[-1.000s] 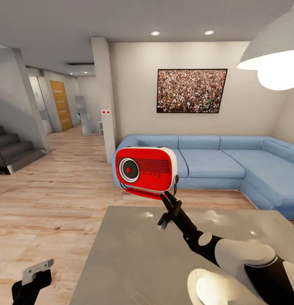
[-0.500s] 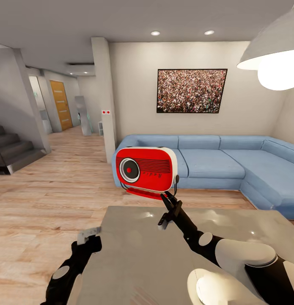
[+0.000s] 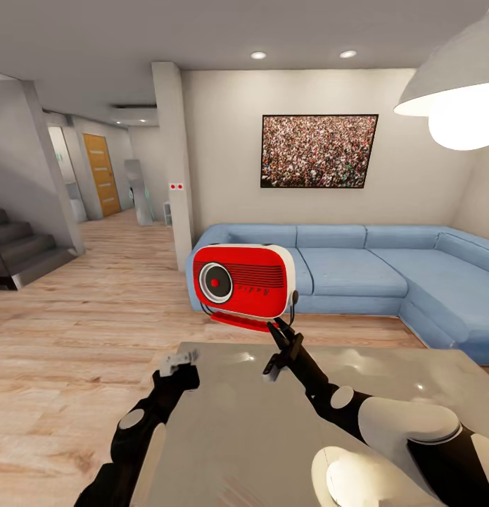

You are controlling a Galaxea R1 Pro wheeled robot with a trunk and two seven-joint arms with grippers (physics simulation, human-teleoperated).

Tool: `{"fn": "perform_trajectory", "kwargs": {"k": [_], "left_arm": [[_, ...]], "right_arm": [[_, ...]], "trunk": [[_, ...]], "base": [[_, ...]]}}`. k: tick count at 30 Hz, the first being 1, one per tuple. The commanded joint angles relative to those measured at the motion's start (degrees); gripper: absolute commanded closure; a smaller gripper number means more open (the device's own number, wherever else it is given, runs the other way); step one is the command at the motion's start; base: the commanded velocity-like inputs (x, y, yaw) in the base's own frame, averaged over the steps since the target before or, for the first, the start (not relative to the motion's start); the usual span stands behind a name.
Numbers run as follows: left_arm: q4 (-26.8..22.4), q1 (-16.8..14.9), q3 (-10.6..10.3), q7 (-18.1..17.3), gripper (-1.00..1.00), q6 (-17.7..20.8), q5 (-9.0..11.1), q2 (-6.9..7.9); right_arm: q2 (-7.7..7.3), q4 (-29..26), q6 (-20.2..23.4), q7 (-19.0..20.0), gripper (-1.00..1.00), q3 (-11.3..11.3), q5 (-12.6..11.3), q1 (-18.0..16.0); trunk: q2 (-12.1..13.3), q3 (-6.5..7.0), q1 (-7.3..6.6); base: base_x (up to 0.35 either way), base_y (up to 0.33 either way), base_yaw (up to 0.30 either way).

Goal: Turn on the radio receiver that's on the table in the living room.

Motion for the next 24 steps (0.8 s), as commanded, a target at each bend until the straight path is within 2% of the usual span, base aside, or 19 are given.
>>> {"fn": "perform_trajectory", "kwargs": {"k": [1,5,7,21,24], "left_arm": [[-0.1,-0.4,-0.1,-1.2,1.00,0.0,0.0,0.00],[-0.1,-2.4,-0.3,-6.3,1.00,-0.1,0.1,0.00],[-0.1,-3.0,-0.3,-7.4,1.00,-0.1,0.1,0.00],[0.1,-5.4,-0.3,-8.3,1.00,0.0,0.2,0.00],[0.3,-6.4,-0.5,-8.3,1.00,0.0,1.4,0.00]], "right_arm": [[-0.01,0.0,0.0,0.0,1.00,-0.2,0.1,0.0],[-0.12,0.0,0.0,0.0,1.00,-0.3,0.1,0.0],[-0.22,0.0,0.0,0.0,1.00,-0.2,0.0,0.0],[-0.59,0.0,0.2,0.0,1.00,-0.2,-0.1,0.1],[-0.57,0.0,0.2,0.0,1.00,-0.2,-0.1,0.4]], "trunk": [[0.0,0.00,0.00],[0.0,0.00,0.00],[0.0,0.00,0.00],[0.0,0.00,0.00],[0.0,0.00,0.00]], "base": [[0.000,0.000,0.000],[0.000,0.000,0.000],[0.000,0.000,0.000],[0.000,0.000,0.000],[0.000,0.000,0.000]]}}
